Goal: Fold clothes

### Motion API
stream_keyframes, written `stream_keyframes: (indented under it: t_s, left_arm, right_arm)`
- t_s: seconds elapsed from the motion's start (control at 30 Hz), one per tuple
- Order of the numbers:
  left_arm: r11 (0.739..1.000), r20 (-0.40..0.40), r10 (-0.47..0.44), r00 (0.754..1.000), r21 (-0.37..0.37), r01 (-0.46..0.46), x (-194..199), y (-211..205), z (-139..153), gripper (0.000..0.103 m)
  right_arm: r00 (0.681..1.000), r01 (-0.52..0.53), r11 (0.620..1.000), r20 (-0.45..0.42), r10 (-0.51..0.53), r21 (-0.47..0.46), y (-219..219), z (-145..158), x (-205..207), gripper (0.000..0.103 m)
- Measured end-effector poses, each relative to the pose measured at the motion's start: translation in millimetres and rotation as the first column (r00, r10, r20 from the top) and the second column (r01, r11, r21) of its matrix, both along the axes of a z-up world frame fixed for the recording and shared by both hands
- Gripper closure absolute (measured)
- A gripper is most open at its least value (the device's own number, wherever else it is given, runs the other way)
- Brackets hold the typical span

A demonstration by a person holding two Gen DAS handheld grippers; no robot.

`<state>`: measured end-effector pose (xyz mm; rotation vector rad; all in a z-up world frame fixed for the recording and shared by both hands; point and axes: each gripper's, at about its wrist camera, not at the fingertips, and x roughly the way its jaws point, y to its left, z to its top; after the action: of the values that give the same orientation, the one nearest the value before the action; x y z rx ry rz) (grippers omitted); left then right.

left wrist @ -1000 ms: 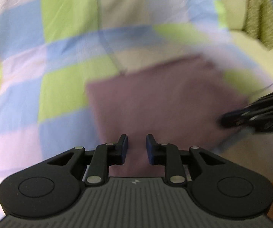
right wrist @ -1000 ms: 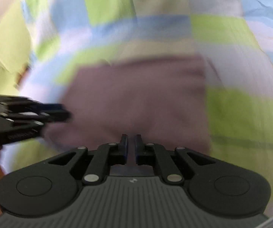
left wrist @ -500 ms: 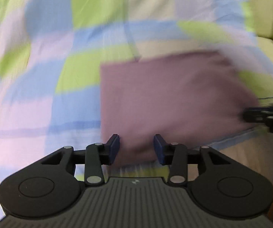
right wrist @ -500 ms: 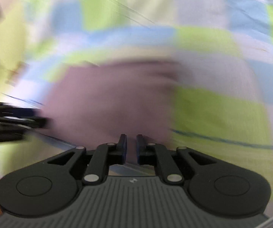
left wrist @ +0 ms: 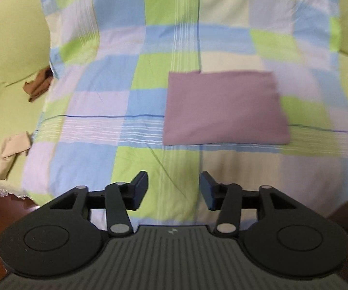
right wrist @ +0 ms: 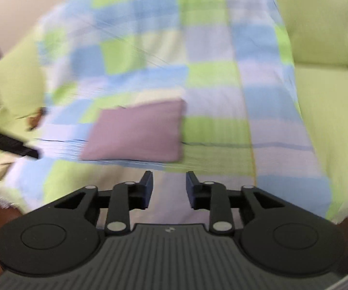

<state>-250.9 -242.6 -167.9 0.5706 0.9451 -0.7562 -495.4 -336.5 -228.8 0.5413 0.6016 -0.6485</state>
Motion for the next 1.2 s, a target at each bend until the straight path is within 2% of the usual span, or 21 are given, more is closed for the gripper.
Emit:
stream_keyframes:
  t_s: [0.1,0.17,0.23,0.27,0.33,0.37,0.43,0.53,0.6,0.67,0.9,1.03,1.2]
  left_arm:
    - [0.998,0.025,-0.011,1.0,-0.061,0.012,-23.4,15.1,44.6,0.044]
    - [0.995,0.041,-0.016,0.999,-0.101,0.02,-38.4,27.2,73.9,0.044]
    - [0.992,0.046,-0.016,0.999,-0.127,0.021,-45.6,38.5,89.6,0.044]
    - [0.991,0.044,-0.012,0.999,-0.134,0.018,-48.2,42.8,94.1,0.043]
    - [0.99,0.033,0.003,0.999,-0.143,0.001,-54.4,56.4,99.4,0.042]
    - [0.989,0.022,0.016,1.0,-0.146,-0.013,-58.8,67.0,100.9,0.041]
    - [0.99,-0.002,0.054,0.999,-0.131,-0.054,-64.7,86.5,97.9,0.032]
    - [0.99,-0.048,0.092,0.995,-0.103,-0.097,-71.8,110.6,90.3,0.032]
    - [0.99,-0.07,0.107,0.992,-0.084,-0.113,-73.9,121.9,83.7,0.032]
    - [0.991,-0.087,0.109,0.99,-0.063,-0.115,-78.6,131.8,80.9,0.032]
    - [0.99,-0.06,0.119,0.991,-0.064,-0.122,-90.4,154.5,90.8,0.032]
    - [0.987,-0.064,0.136,0.989,-0.073,-0.14,-90.5,161.5,99.0,0.032]
    - [0.985,-0.05,0.149,0.988,-0.081,-0.153,-88.3,168.3,107.1,0.032]
  right_arm:
    - [0.999,-0.005,1.0,0.039,0.005,-0.006,22.4,43.5,-11.7,0.07]
    - [0.999,-0.002,1.0,0.051,0.003,-0.014,31.2,63.9,-17.6,0.053]
    - [0.999,0.014,0.999,0.05,-0.012,-0.043,42.7,90.0,-23.4,0.044]
    - [0.999,0.023,0.998,0.041,-0.021,-0.055,47.3,99.2,-24.3,0.035]
    - [0.997,0.076,0.995,-0.028,-0.078,-0.057,54.6,111.3,-21.2,0.018]
    - [0.993,0.098,0.994,-0.053,-0.101,-0.055,59.0,114.5,-20.8,0.017]
    - [0.989,0.116,0.992,-0.084,-0.119,-0.039,68.2,117.8,-19.2,0.015]
    - [0.98,0.118,0.993,-0.162,-0.117,0.0,84.1,117.8,-13.1,0.013]
    - [0.971,0.09,0.996,-0.223,-0.088,-0.002,95.5,118.5,-4.4,0.011]
    - [0.966,0.079,0.997,-0.246,-0.081,-0.016,104.2,121.9,-1.7,0.009]
    - [0.948,0.074,0.997,-0.308,-0.081,-0.033,125.0,143.5,3.4,0.003]
    - [0.952,0.065,0.998,-0.3,-0.067,-0.016,129.6,153.9,4.6,0.002]
    - [0.951,0.06,0.998,-0.3,-0.068,-0.036,128.5,162.9,12.8,0.002]
